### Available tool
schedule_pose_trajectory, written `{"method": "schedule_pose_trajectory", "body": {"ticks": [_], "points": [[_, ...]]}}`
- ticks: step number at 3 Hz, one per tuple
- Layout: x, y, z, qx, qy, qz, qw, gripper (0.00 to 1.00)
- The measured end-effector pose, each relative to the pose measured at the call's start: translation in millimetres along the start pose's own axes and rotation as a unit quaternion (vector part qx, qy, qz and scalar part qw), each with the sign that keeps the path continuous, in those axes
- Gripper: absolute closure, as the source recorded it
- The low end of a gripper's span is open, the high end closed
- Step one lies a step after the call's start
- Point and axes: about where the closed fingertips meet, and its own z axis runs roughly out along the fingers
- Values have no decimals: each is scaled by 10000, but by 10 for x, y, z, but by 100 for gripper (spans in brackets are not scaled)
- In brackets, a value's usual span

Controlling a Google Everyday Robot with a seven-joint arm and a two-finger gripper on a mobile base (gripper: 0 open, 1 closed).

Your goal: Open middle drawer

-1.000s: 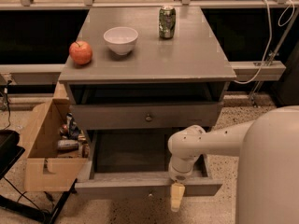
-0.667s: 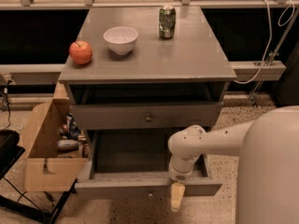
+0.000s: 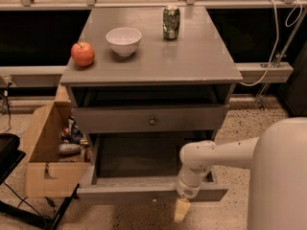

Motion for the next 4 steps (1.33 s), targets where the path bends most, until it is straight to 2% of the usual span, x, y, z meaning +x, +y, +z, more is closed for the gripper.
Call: {"method": "schedule_pose_trajectory", "body": {"ticks": [3, 4], "points": [[-8, 7, 5, -40, -24, 5, 10000, 98], [-10, 2, 4, -40, -24, 5, 10000, 100]]}}
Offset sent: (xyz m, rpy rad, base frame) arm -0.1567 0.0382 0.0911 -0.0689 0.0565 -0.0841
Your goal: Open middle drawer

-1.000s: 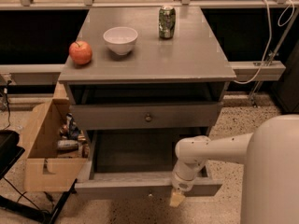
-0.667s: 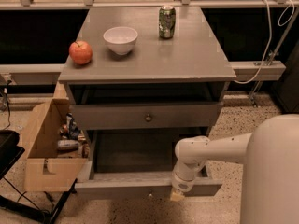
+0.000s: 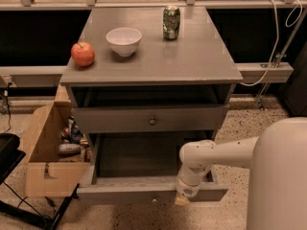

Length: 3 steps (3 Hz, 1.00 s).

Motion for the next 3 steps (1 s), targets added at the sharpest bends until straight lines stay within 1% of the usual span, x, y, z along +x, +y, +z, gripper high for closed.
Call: {"method": "schedule_pose_trajectory", "body": {"ticks": [1, 3], "points": [[-3, -7, -8, 0, 0, 0, 10000, 74], [-3, -8, -8, 0, 0, 0, 10000, 27]]}}
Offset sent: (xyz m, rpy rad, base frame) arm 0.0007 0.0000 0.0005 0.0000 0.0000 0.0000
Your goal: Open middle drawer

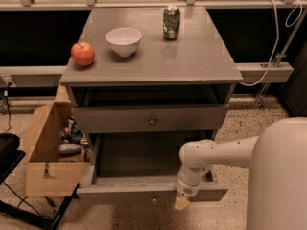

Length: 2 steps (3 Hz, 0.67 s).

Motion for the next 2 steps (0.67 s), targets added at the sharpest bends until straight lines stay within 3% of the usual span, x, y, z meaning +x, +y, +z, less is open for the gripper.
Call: {"method": "schedule_pose_trajectory", "body": {"ticks": [1, 2], "points": [[0, 0, 0, 0, 0, 0, 10000, 4], [0, 0, 0, 0, 0, 0, 10000, 0]]}}
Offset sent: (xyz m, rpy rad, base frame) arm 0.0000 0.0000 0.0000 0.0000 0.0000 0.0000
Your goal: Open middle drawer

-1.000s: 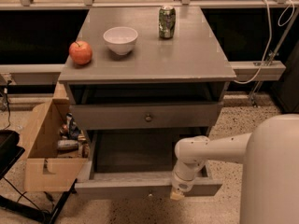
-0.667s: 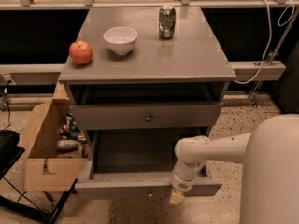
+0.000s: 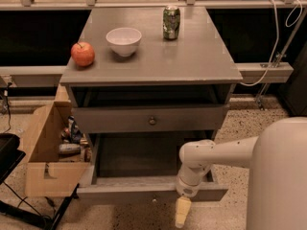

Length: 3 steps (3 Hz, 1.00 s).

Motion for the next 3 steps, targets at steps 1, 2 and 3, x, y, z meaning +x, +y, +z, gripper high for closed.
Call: {"method": "schedule_pose_trajectory", "body": {"ticks": [1, 2, 3], "points": [[0, 0, 0, 0, 0, 0, 10000, 0], [98, 141, -670, 243, 351, -274, 9987, 2], [216, 271, -1428, 555, 696, -415, 9952, 7]]}}
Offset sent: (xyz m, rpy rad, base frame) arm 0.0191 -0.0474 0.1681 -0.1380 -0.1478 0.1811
